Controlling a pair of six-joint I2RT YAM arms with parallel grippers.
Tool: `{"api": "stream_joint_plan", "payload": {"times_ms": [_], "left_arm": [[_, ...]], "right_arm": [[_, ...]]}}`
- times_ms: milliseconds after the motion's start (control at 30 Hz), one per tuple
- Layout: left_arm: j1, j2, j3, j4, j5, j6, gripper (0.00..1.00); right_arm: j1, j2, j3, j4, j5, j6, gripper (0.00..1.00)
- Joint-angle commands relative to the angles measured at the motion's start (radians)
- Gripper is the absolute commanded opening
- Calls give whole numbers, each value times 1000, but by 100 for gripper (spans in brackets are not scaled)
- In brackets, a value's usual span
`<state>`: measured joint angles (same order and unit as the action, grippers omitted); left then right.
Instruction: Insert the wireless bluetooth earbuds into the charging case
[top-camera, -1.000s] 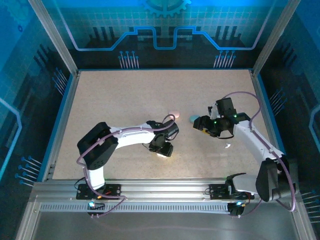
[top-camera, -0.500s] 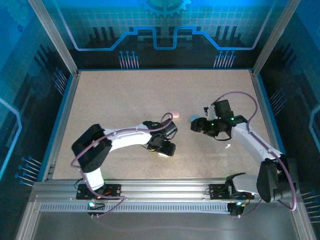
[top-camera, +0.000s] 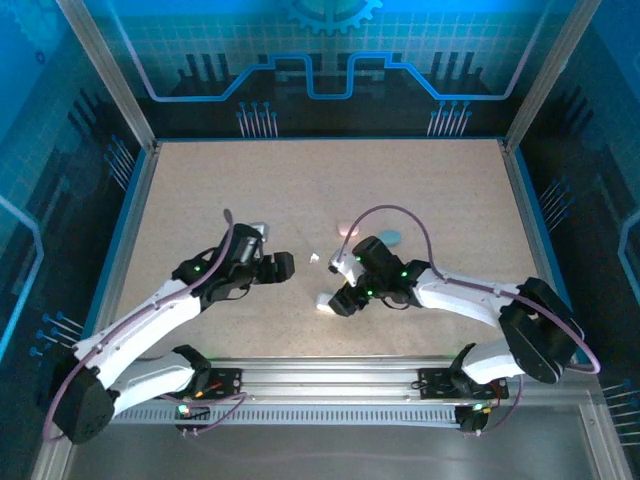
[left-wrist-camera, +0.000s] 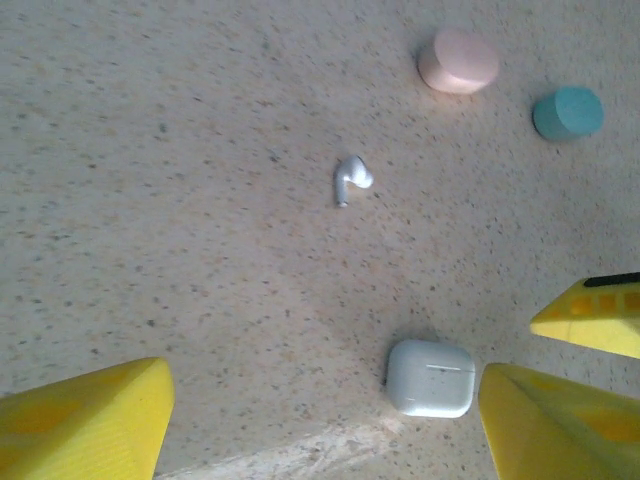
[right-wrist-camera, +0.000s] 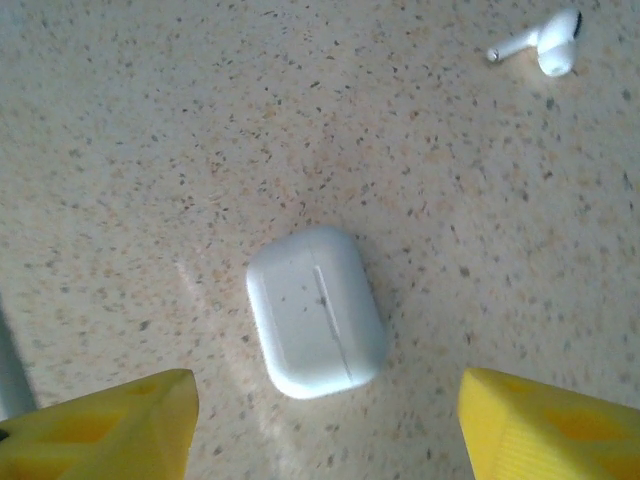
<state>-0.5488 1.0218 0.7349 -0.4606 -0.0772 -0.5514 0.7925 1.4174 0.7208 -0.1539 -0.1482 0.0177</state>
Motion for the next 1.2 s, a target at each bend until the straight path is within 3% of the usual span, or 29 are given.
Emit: {"api": "stream_joint_plan", "payload": {"times_ms": [0,300,633,733,967,1167], "left_arm": [[30,-47,-31,31,21,9,81],[49,-43,-36,24,31,49,82],[63,-23,-33,37,58,62,82],[65,-19,-34,40,65,59,82],[70,-6,-27,45,82,59,82],[79,-12,-24,91,133,63,82]], "right_arm": [[8,60,-16,114,70,-155,71],[4,121,-5,90,-104,-322,73],[3,246,61,77,-81,-343,73],[3,277,75,65,-99,-362,69],[20,323,105,26,-115,-383,47],[27,209,103,21,-97,-367,41]]}}
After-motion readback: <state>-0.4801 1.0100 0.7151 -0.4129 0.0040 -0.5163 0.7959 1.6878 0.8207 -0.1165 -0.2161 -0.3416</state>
